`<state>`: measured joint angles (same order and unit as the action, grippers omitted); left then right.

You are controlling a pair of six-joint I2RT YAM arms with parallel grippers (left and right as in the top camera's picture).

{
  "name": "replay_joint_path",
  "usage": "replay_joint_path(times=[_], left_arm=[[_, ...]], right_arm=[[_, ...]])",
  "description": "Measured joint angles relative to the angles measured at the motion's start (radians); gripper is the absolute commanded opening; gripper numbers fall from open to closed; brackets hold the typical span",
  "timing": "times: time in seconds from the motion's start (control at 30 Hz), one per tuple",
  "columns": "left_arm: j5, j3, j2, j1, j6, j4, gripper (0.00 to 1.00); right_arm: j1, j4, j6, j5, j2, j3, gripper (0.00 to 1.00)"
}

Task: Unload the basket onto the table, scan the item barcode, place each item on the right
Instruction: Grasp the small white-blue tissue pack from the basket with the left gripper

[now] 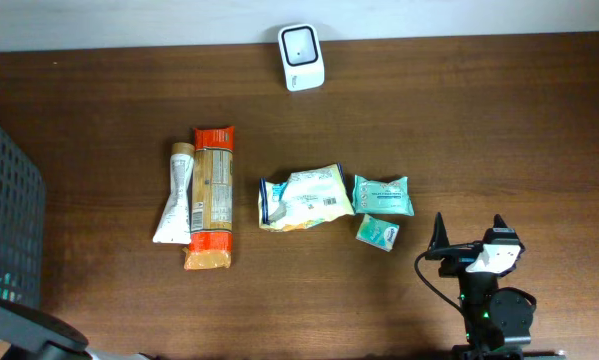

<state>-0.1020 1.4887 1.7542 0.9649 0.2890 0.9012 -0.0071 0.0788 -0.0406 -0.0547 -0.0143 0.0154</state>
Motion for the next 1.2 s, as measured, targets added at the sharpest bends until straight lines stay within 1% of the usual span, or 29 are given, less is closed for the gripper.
replay_joint_path(times=[0.03,0.1,0.17,0.4,0.47,0.53,0.57,0.6,0.63,0.7,0.8,0.83,0.9,1.03,1.07,1.13,1.17,1.2], left_arm=[[-0.001,-0.061,0.003,0.003,0.0,-0.039,0.79],[0.007,-0.15,-0.006,0.005,0.003,-0.113,0.8],[0.011,-0.163,-0.016,0.005,0.003,-0.15,0.8],[0.024,-0.144,0.003,0.01,0.003,-0.159,0.82],[0.023,-0.115,0.021,0.01,0.003,-0.139,0.82],[0.021,-0.052,0.068,0.01,0.003,-0.076,0.82],[0.02,-0.01,0.099,0.01,-0.003,-0.029,0.89],[0.019,0.024,0.114,0.01,-0.011,0.006,0.94],[0.019,0.077,0.123,0.01,-0.023,0.048,0.96],[0.019,0.154,0.121,0.01,-0.035,0.069,0.95],[0.017,0.17,0.125,0.013,-0.035,0.113,0.95],[0.017,0.171,0.137,0.019,-0.036,0.119,0.93],[0.03,0.172,0.184,0.039,-0.039,0.139,0.91],[0.061,0.172,0.298,0.08,-0.039,0.185,0.91],[0.062,0.172,0.31,0.082,-0.039,0.192,0.89],[0.068,0.172,0.342,0.082,-0.04,0.208,0.61],[0.068,0.172,0.351,0.082,-0.04,0.211,0.49],[0.057,0.172,0.36,0.082,-0.047,0.214,0.4]], right_arm=[[0.0,0.0,-0.001,0.0,0.0,0.0,0.99],[0.0,0.0,0.0,0.0,0.0,0.0,0.99],[0.0,0.0,0.0,0.0,0.0,0.0,0.99],[0.0,0.0,0.0,0.0,0.0,0.0,0.99],[0.0,0.0,0.0,0.0,0.0,0.0,0.99],[0.0,0.0,0.0,0.0,0.0,0.0,0.99],[0.0,0.0,0.0,0.0,0.0,0.0,0.99],[0.0,0.0,0.0,0.0,0.0,0.0,0.99],[0.0,0.0,0.0,0.0,0.0,0.0,0.99],[0.0,0.0,0.0,0.0,0.0,0.0,0.99],[0.0,0.0,0.0,0.0,0.0,0.0,0.99],[0.0,0.0,0.0,0.0,0.0,0.0,0.99],[0.0,0.0,0.0,0.0,0.0,0.0,0.99],[0.0,0.0,0.0,0.0,0.0,0.0,0.99],[0.0,0.0,0.0,0.0,0.0,0.0,0.99],[0.0,0.0,0.0,0.0,0.0,0.0,0.99],[0.0,0.0,0.0,0.0,0.0,0.0,0.99],[0.0,0.0,0.0,0.0,0.0,0.0,0.99]])
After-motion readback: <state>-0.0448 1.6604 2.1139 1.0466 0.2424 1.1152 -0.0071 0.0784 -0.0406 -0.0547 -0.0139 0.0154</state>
